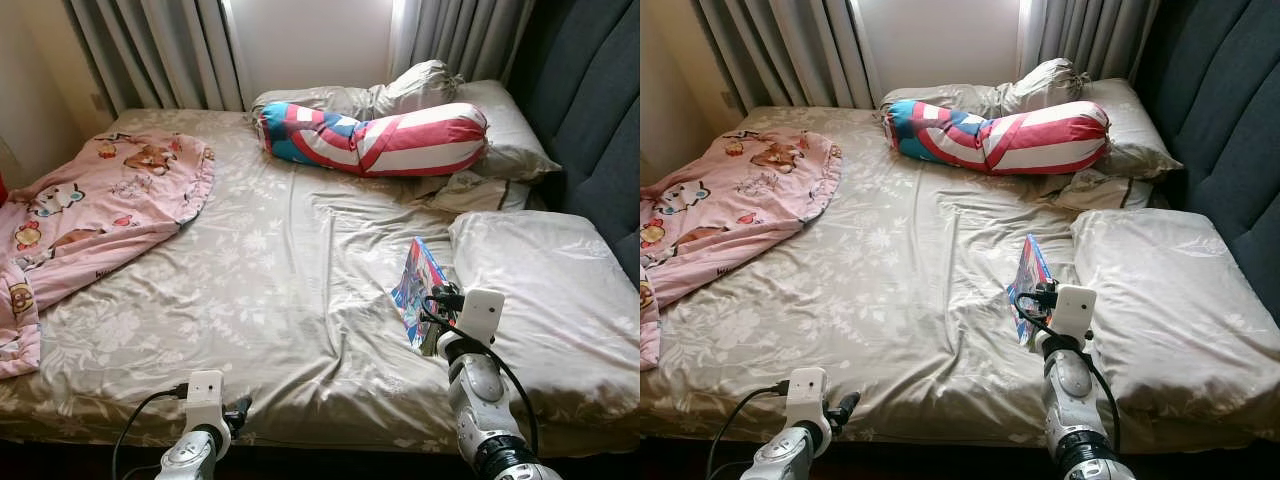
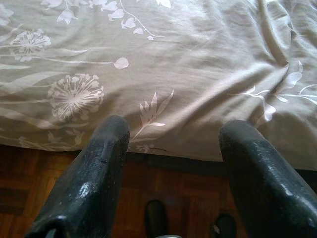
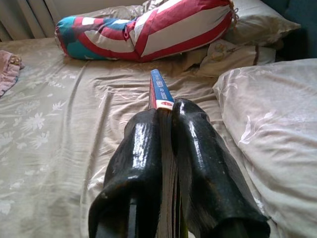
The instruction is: Clean up the room
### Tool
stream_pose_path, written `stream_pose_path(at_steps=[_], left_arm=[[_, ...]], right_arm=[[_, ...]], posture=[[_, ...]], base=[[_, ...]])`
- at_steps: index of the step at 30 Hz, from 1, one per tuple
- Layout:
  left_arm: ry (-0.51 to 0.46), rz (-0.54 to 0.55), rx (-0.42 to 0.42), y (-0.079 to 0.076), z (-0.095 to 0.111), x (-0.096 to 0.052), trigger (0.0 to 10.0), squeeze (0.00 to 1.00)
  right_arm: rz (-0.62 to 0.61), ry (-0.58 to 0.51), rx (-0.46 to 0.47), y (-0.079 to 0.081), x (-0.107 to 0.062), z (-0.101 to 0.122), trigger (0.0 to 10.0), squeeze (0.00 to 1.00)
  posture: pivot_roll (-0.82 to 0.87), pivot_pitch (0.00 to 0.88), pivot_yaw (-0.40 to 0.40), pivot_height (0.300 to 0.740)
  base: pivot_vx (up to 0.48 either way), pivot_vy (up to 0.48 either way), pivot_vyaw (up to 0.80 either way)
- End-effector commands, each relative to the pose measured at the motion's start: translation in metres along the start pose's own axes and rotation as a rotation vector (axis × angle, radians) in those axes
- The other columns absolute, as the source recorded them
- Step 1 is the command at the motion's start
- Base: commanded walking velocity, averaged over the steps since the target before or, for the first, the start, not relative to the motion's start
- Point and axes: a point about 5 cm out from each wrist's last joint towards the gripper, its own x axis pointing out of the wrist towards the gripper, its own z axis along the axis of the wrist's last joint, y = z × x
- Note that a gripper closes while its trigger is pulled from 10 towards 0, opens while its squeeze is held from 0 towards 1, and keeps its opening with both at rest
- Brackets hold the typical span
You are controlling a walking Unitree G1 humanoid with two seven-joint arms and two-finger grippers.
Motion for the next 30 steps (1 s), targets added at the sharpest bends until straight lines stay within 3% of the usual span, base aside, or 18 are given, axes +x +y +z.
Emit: stream_pose_path(at_steps=[1,19,30], left_arm=[[0.009,-0.002,0.01,-0.0001,-0.0028,-0.0008,10.0,0.0],[0.009,-0.007,0.012,-0.0007,-0.0038,-0.0012,10.0,0.0],[0.004,0.0,0.012,0.0002,-0.0032,-0.0013,10.0,0.0]], right_arm=[[0.017,-0.045,-0.015,0.0037,0.0067,0.0124,10.0,0.0],[-0.008,-0.047,-0.017,0.0017,0.0067,0.0124,10.0,0.0],[-0.005,-0.046,-0.008,0.0027,0.0066,0.0118,10.0,0.0]], posture=[[-0.1,0.0,-0.019,0.74],[-0.1,0.0,-0.017,0.74],[-0.1,0.0,-0.017,0.74]], base=[[0.274,0.0,0.0],[0.298,0.0,0.0],[0.0,0.0,0.0]])
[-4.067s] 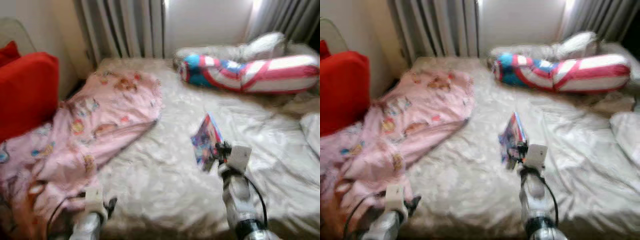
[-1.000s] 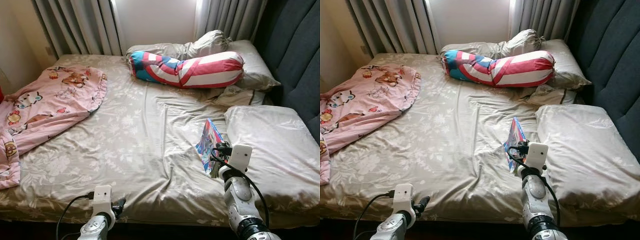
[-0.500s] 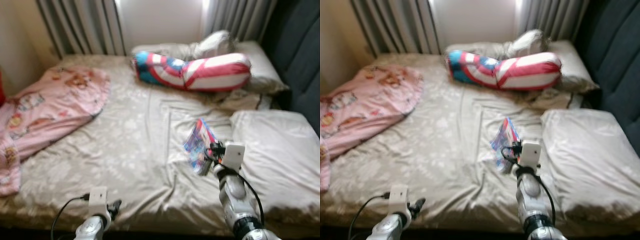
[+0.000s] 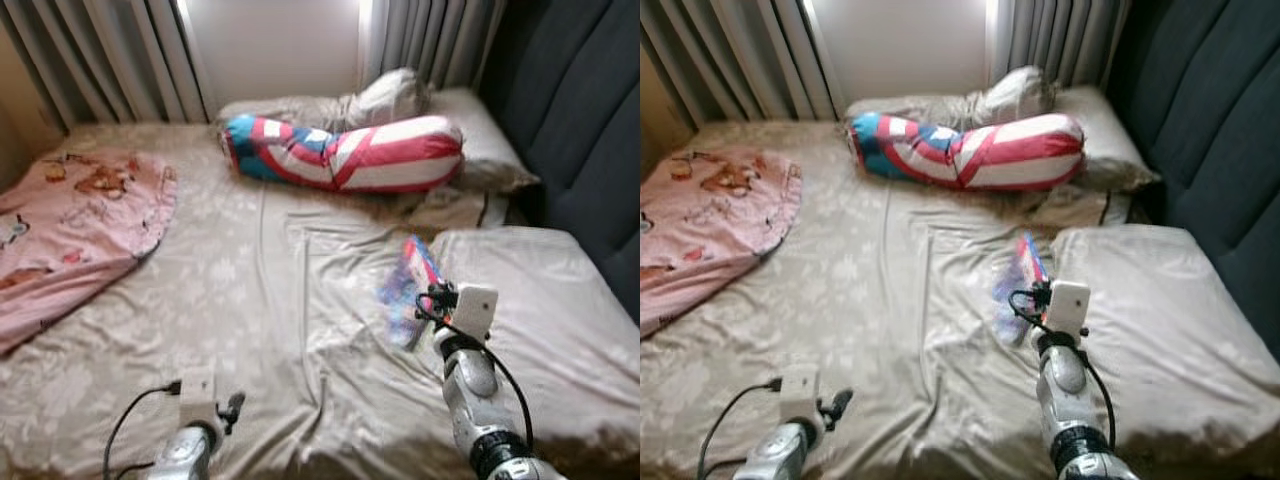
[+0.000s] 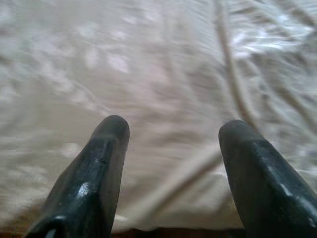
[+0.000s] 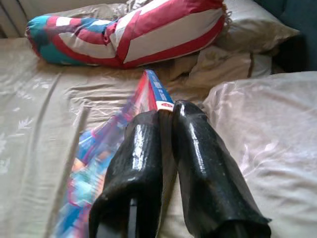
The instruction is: Clean up the room
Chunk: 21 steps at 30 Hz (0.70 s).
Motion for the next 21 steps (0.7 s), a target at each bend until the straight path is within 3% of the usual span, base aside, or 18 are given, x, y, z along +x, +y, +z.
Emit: stream_pose_path(at_steps=[1,6,21], left_arm=[[0.026,0.03,0.014,0.0118,-0.0073,-0.0041,10.0,0.0],[0.02,0.027,0.016,0.0113,-0.0065,-0.0039,10.0,0.0],[0.021,0.019,0.018,0.011,-0.0084,-0.0049,10.0,0.0]], right_arm=[[0.014,-0.051,0.002,0.0028,0.0048,0.0112,10.0,0.0],[0.06,-0.056,0.009,0.0092,0.0043,0.0111,10.0,0.0],[0.026,-0.053,0.0,0.0039,0.0044,0.0109,10.0,0.0]], posture=[[-0.1,0.0,-0.017,0.74],[-0.1,0.0,-0.014,0.74],[-0.1,0.0,-0.012,0.74]], base=[[0.0,0.0,0.0],[0.0,0.0,0.0],[0.0,0.0,0.0]])
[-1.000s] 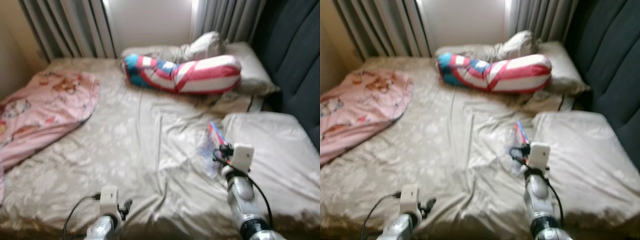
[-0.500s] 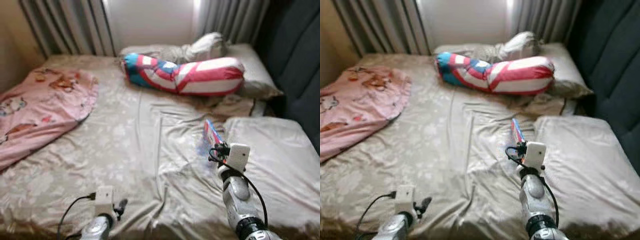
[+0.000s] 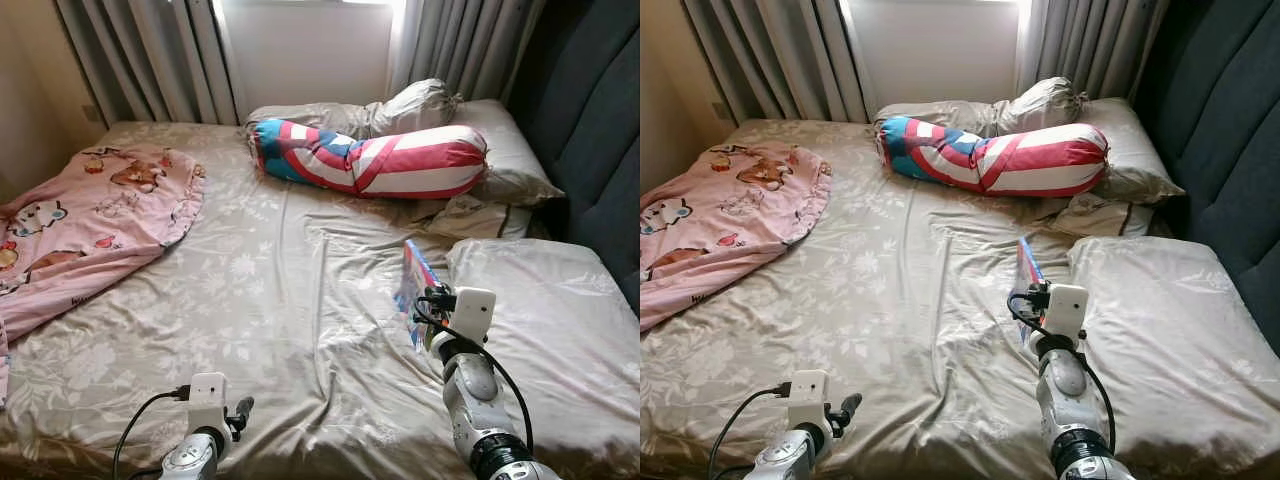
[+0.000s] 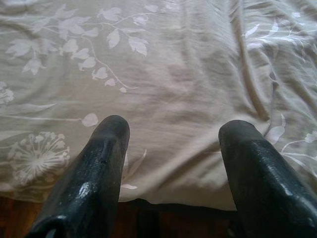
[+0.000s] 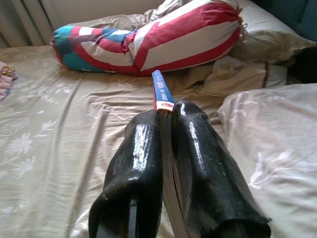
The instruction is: Clean up the room
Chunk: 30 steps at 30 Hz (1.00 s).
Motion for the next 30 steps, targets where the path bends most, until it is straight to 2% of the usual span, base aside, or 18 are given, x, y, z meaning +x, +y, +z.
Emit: stream_pose_path(at_steps=[1,17,30], left_arm=[[0.008,-0.004,0.013,0.0015,-0.0022,-0.001,10.0,0.0],[0.014,-0.009,0.013,0.0007,-0.0037,-0.0013,10.0,0.0],[0.016,-0.01,0.011,0.0009,-0.0043,-0.0016,10.0,0.0]], right_arm=[[0.009,-0.053,-0.006,0.0019,0.0044,0.011,10.0,0.0],[-0.01,-0.039,-0.016,0.0006,0.0051,0.01,10.0,0.0],[-0.008,-0.037,-0.007,0.0012,0.0052,0.01,10.0,0.0]], posture=[[-0.1,0.0,-0.012,0.74],[-0.1,0.0,-0.014,0.74],[-0.1,0.0,-0.014,0.74]], base=[[0.0,0.0,0.0],[0.0,0.0,-0.12],[0.271,0.0,-0.04]])
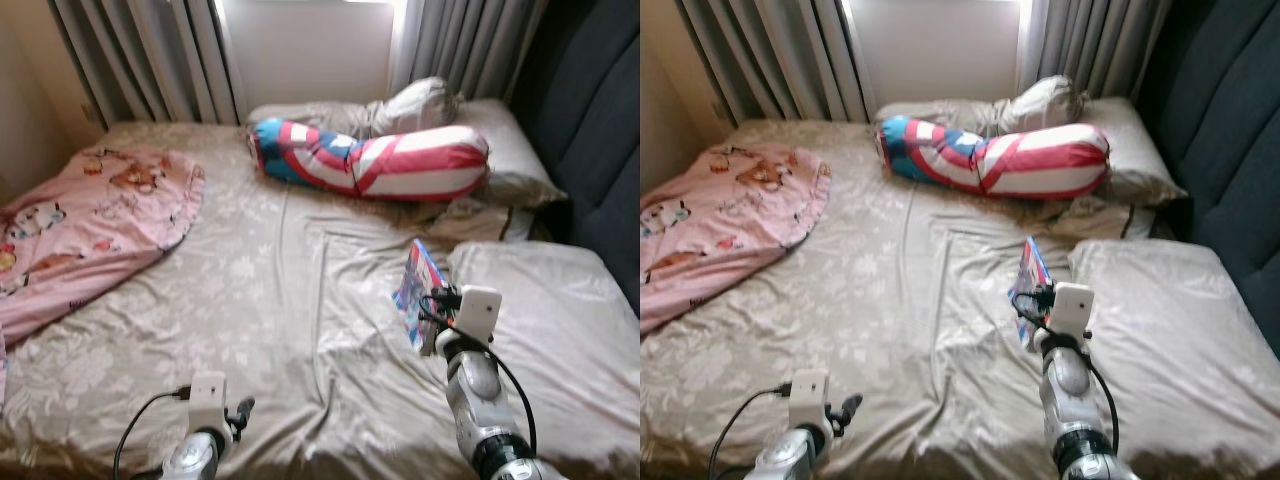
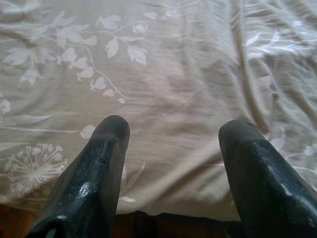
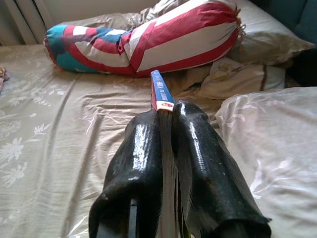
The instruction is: Clean up the room
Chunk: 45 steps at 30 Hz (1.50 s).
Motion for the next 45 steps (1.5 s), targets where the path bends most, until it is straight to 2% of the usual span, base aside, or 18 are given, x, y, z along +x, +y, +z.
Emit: stream_pose_path(at_steps=[1,5,29,45], left_arm=[[0.016,-0.005,0.011,0.002,-0.004,-0.001,10.0,0.0],[0.017,-0.002,0.011,0.002,-0.004,-0.001,10.0,0.0],[0.003,0.006,0.01,0.002,-0.002,-0.001,10.0,0.0],[0.005,0.006,0.013,0.003,-0.002,-0.001,10.0,0.0]], right_arm=[[0.015,-0.037,-0.004,0.003,0.005,0.009,10.0,0.0],[0.016,-0.047,-0.005,0.004,0.005,0.01,10.0,0.0],[0.085,-0.061,0.011,0.012,0.003,0.01,10.0,0.0],[0.088,-0.056,0.014,0.014,0.003,0.009,10.0,0.0]], posture=[[-0.1,0.0,-0.014,0.74],[-0.1,0.0,-0.015,0.74],[-0.1,0.0,-0.014,0.74],[-0.1,0.0,-0.012,0.74]], base=[[0.3,0.0,-0.78],[0.302,0.0,-0.62],[0.012,0.0,0.0],[0.0,0.0,0.0]])
